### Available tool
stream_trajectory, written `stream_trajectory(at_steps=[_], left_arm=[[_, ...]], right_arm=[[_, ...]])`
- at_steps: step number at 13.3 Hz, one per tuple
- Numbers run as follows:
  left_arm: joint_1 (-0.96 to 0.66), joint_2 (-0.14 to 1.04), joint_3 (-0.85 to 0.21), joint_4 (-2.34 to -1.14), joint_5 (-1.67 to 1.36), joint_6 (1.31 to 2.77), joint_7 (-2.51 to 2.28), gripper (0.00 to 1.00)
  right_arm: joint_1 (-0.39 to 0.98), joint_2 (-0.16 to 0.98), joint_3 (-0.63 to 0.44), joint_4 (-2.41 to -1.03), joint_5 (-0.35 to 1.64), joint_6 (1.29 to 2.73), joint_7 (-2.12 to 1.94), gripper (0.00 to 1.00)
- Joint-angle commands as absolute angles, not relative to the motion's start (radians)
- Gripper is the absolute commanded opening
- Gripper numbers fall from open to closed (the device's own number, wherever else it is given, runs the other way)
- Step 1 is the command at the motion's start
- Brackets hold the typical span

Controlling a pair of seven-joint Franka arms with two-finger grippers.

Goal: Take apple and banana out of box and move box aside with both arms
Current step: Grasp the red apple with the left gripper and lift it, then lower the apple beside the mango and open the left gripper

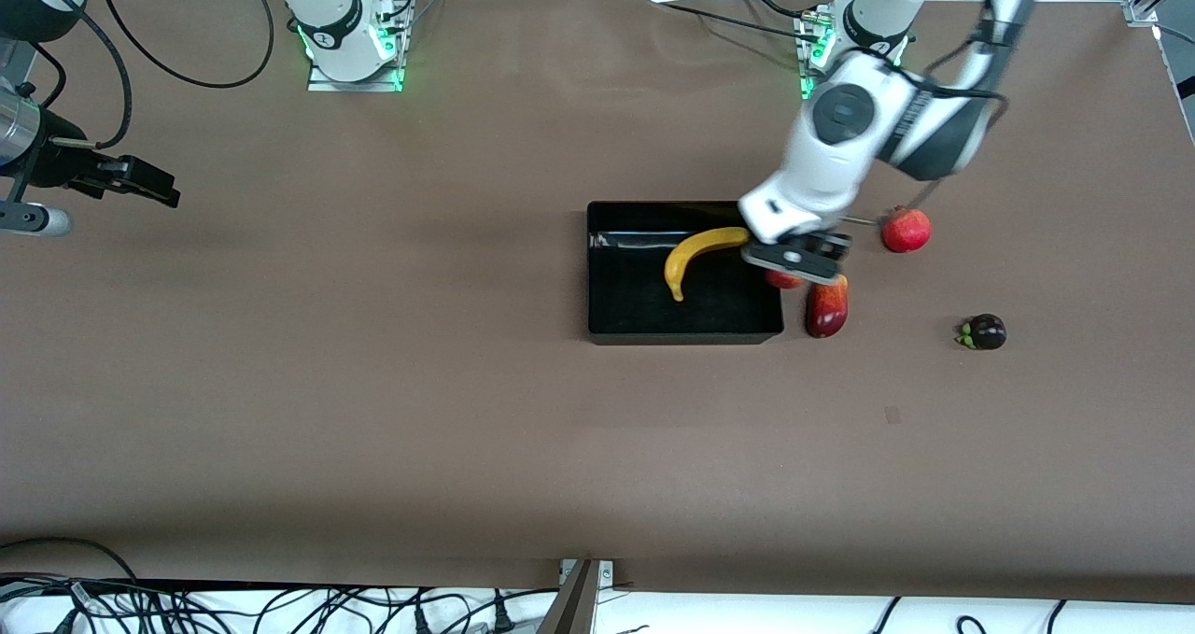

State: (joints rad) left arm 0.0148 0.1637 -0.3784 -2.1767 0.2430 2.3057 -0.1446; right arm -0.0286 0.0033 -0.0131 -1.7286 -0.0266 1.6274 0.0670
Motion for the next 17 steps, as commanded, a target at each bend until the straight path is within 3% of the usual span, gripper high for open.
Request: stream_trajectory(at_steps=[1, 5, 10, 11, 12, 13, 17], left_arm=[[0.100, 0.181, -0.349, -2.206, 0.248, 2.332, 0.029, 0.00], [0.127, 0.332, -0.177, -2.204, 0.261, 2.520, 0.314, 0.00], [0.143, 0.403, -0.138, -2.195, 0.258, 2.588, 0.377, 0.00], [0.141, 0.402, -0.138, -2.195, 0.258, 2.585, 0.376, 0.17], [0.141, 0.394, -0.140, -2.192, 0.255, 2.576, 0.373, 0.89], [0.143, 0.381, -0.144, -2.197, 0.246, 2.565, 0.374, 1.00], [0.085, 0.201, -0.239, -2.188, 0.045, 2.292, 0.373, 1.00]], right_arm=[[-0.038, -0.003, -0.002, -1.729, -0.038, 1.618, 0.072, 1.00], [-0.040, -0.003, -0.002, -1.729, -0.038, 1.618, 0.072, 1.00], [-0.038, -0.003, 0.000, -1.729, -0.038, 1.618, 0.072, 1.00], [-0.040, -0.003, 0.000, -1.729, -0.038, 1.618, 0.072, 1.00], [-0.040, -0.003, 0.000, -1.729, -0.038, 1.617, 0.072, 1.00], [-0.038, -0.003, -0.002, -1.729, -0.038, 1.617, 0.072, 1.00], [-0.038, -0.003, 0.000, -1.729, -0.038, 1.618, 0.072, 1.00]])
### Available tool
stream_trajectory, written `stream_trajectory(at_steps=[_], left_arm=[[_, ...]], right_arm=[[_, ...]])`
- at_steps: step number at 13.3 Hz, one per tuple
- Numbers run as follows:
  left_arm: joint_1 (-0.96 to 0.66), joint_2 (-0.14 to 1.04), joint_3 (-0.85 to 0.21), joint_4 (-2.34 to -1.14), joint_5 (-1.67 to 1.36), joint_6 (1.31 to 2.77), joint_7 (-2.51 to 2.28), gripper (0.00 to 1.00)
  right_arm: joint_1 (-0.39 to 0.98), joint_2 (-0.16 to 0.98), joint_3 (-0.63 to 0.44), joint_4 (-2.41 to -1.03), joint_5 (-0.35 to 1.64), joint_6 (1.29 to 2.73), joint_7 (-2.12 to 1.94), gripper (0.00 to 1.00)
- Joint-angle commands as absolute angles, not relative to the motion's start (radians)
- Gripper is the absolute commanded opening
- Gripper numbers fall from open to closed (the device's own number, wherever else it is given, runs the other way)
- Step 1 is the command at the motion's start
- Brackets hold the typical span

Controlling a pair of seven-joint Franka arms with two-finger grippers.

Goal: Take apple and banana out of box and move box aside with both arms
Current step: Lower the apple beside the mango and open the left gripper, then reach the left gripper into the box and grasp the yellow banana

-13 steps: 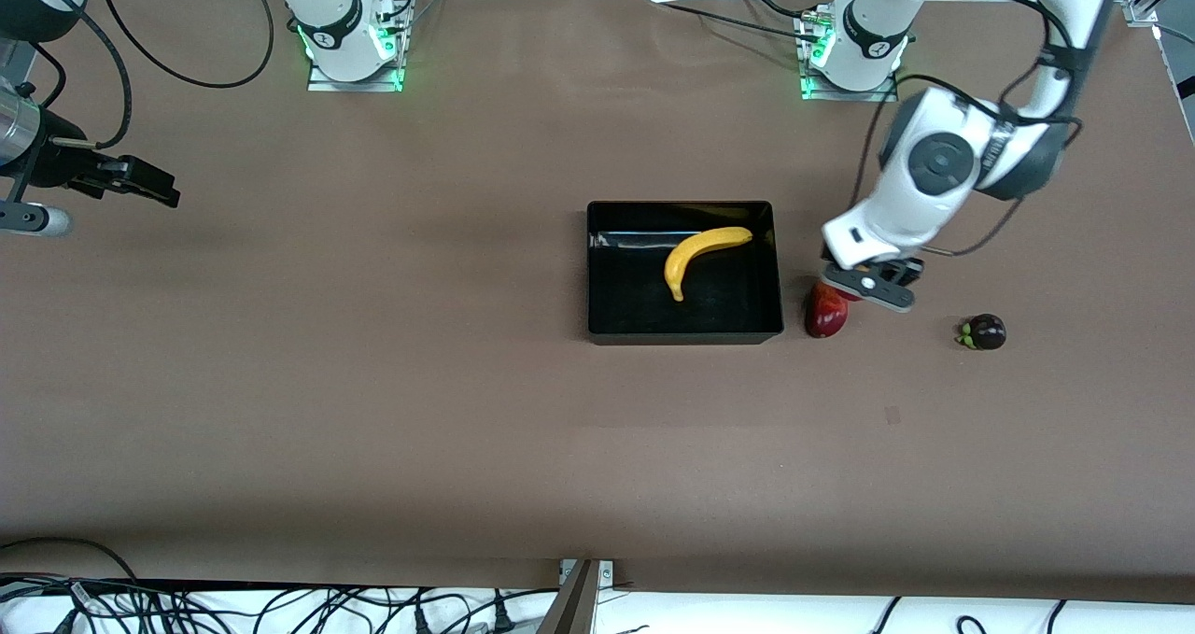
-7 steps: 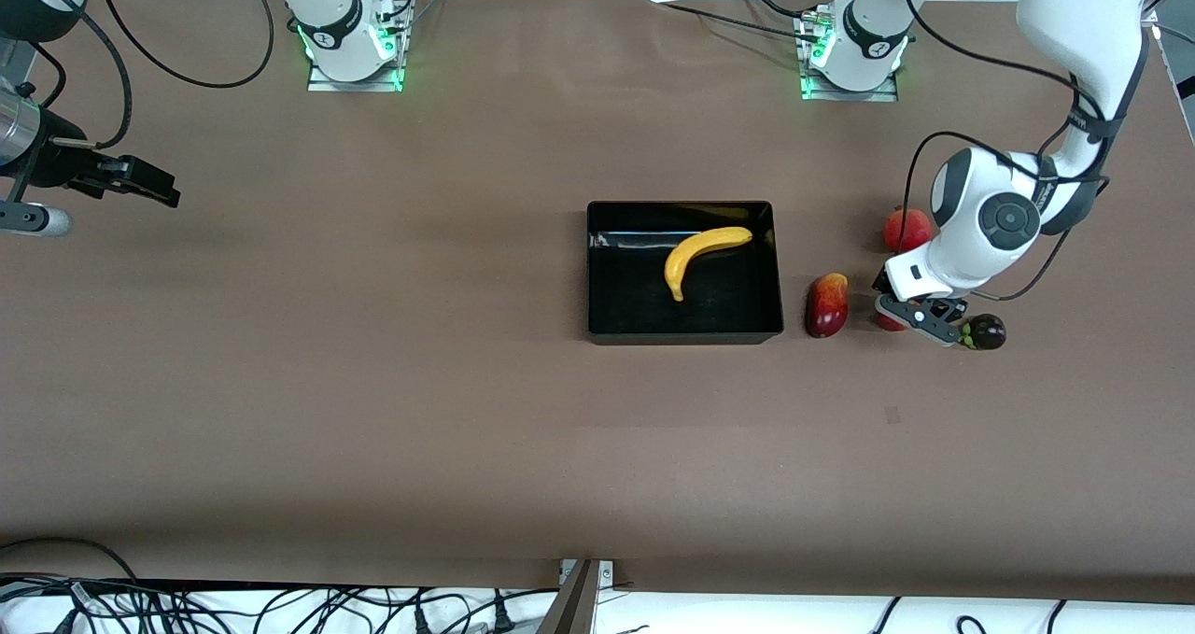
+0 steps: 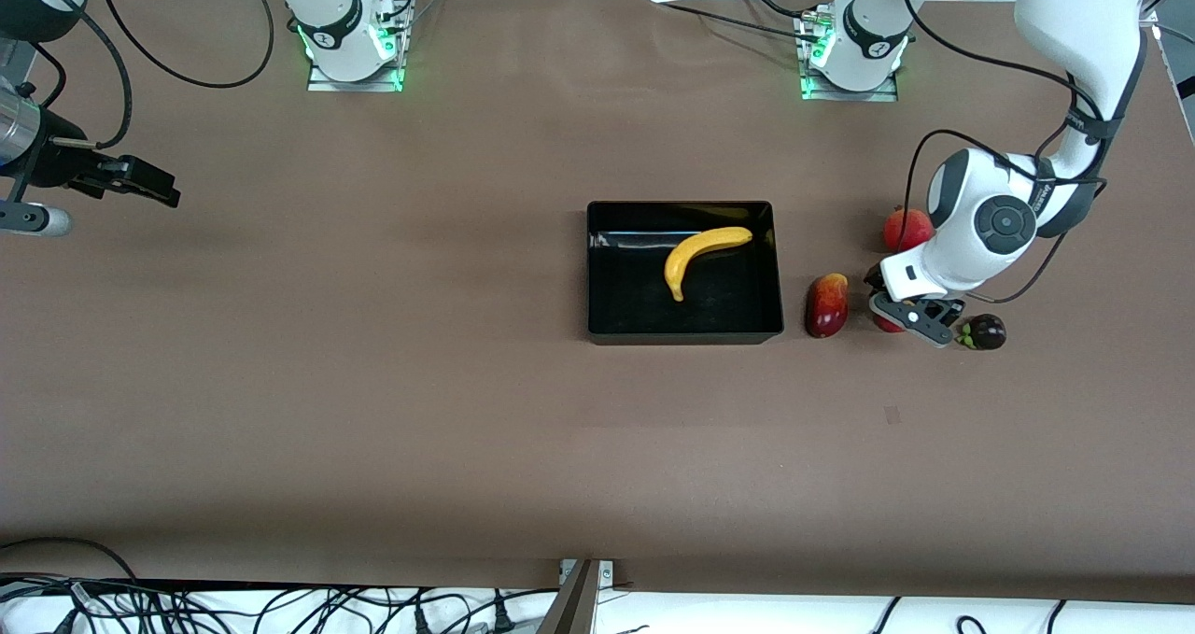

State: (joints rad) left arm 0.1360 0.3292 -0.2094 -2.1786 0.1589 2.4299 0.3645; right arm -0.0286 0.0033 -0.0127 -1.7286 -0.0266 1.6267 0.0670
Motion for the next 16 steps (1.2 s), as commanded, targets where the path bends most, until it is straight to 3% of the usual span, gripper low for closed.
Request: stream_trajectory(at_steps=[1, 4, 8, 16], left_arm=[[0.037, 0.171, -0.239, -2.172, -0.018, 2.245, 0.371, 1.00], [-0.061, 0.144, -0.305, -2.154, -0.051, 2.223, 0.353, 1.00], [-0.104, 0.196, -0.409, -2.167, -0.051, 2.362, 0.325, 1.00], [-0.167, 0.368, -0.410, -2.174, -0.051, 2.497, 0.325, 1.00]], right_arm=[[-0.038, -0.003, 0.000, -1.729, -0.038, 1.618, 0.072, 1.00], [-0.038, -0.003, -0.002, -1.729, -0.038, 1.617, 0.072, 1.00], [-0.038, -0.003, -0.002, -1.729, -0.038, 1.617, 0.072, 1.00], [-0.038, -0.002, 0.002, -1.727, -0.038, 1.618, 0.069, 1.00]])
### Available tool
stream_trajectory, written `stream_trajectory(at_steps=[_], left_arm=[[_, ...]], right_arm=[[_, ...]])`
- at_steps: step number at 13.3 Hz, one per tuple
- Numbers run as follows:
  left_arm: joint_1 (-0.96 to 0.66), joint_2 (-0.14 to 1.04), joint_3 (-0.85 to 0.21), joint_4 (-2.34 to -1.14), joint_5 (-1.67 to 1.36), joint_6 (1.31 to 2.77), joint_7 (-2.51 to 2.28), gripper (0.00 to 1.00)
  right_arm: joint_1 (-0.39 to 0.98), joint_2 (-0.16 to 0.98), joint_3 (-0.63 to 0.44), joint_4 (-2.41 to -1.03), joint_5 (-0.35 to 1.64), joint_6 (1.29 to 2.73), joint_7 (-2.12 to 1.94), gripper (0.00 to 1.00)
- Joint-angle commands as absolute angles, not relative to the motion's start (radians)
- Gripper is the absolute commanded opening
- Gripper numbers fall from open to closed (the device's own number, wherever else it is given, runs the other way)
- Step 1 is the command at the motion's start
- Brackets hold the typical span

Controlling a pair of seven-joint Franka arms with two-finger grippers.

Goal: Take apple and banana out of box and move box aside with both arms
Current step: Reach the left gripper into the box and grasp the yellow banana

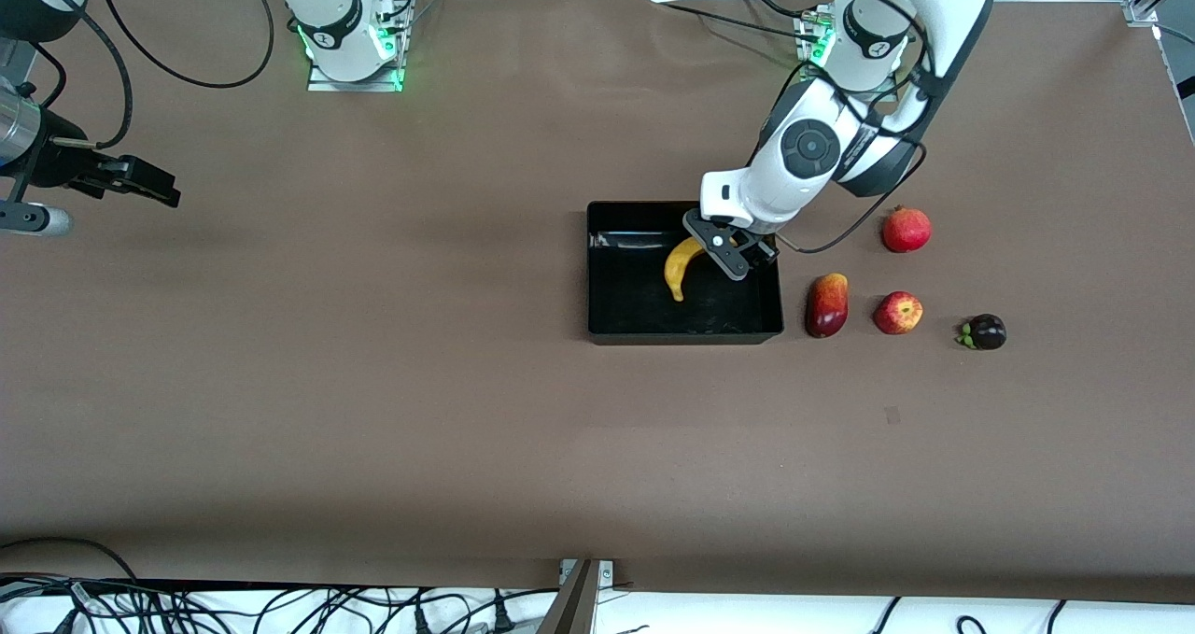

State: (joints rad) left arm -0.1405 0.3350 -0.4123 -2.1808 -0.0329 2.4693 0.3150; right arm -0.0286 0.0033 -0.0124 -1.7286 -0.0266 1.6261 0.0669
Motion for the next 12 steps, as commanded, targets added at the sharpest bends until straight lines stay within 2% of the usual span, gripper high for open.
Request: stream_trajectory(at_steps=[1, 12], left_arm=[[-0.169, 0.386, -0.408, -2.174, -0.051, 2.525, 0.325, 1.00], [-0.184, 0.520, -0.400, -2.181, -0.037, 2.654, 0.321, 1.00]], right_arm=[[-0.037, -0.003, 0.006, -1.727, -0.038, 1.618, 0.072, 1.00], [-0.037, -0.003, 0.008, -1.727, -0.035, 1.617, 0.072, 1.00]])
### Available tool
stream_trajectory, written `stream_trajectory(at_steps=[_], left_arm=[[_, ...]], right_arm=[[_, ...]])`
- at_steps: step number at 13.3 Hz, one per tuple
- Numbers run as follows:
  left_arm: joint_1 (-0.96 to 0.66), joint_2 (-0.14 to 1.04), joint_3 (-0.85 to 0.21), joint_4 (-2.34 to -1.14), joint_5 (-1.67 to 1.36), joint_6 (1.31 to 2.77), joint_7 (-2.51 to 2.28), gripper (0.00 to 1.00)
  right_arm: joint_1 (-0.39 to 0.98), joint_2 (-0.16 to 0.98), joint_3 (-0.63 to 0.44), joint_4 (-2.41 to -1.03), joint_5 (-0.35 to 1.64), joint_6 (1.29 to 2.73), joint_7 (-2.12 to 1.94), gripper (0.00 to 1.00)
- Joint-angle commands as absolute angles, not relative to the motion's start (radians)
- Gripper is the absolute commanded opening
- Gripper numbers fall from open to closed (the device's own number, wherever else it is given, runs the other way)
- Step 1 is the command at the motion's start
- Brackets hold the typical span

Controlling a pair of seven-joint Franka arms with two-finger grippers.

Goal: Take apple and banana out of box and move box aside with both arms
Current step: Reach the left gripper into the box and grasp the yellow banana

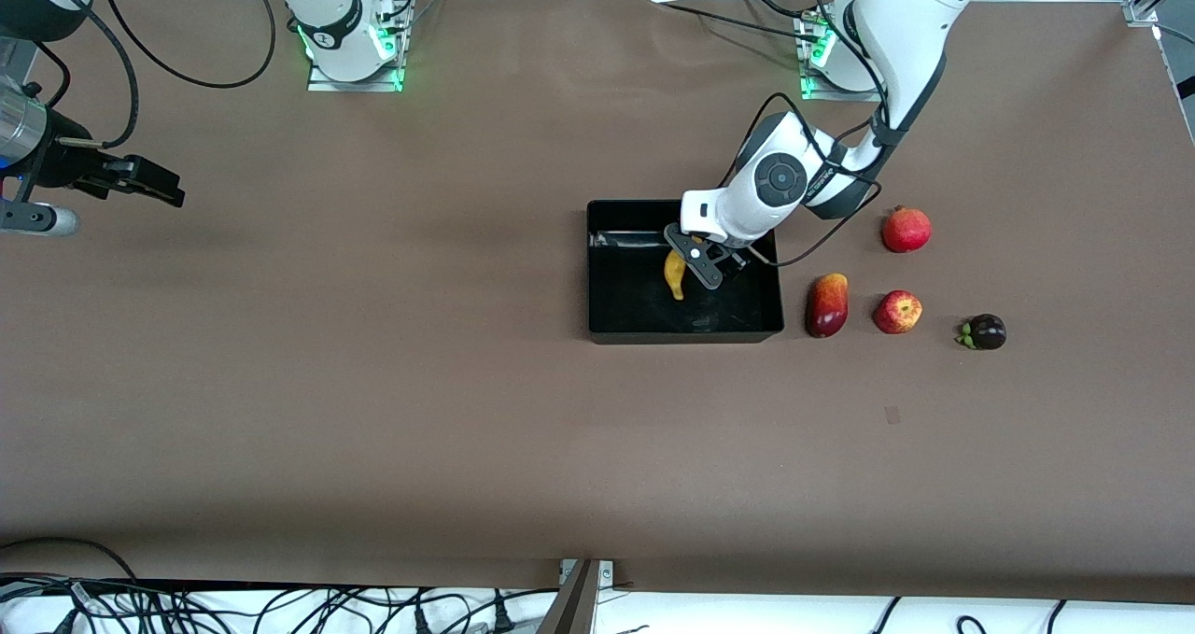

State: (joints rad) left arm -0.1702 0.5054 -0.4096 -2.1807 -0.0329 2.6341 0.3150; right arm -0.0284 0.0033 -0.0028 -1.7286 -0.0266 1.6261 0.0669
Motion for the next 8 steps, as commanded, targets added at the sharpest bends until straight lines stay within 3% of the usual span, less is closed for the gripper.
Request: stream_trajectory(at_steps=[1, 2, 4, 5, 8], left_arm=[[-0.184, 0.525, -0.393, -2.180, -0.035, 2.654, 0.328, 1.00], [-0.184, 0.529, -0.384, -2.180, -0.034, 2.654, 0.336, 0.78], [-0.184, 0.529, -0.379, -2.177, -0.003, 2.654, 0.337, 0.07], [-0.183, 0.529, -0.377, -2.174, 0.029, 2.654, 0.336, 0.00], [-0.181, 0.497, -0.373, -2.169, 0.048, 2.646, 0.328, 0.00]], right_arm=[[-0.037, -0.003, 0.008, -1.727, -0.034, 1.617, 0.072, 1.00], [-0.038, -0.003, 0.006, -1.727, -0.034, 1.617, 0.071, 1.00], [-0.037, -0.003, 0.006, -1.727, -0.034, 1.617, 0.072, 1.00], [-0.038, -0.003, 0.006, -1.727, -0.035, 1.617, 0.072, 1.00], [-0.038, -0.003, 0.008, -1.727, -0.035, 1.617, 0.072, 1.00]])
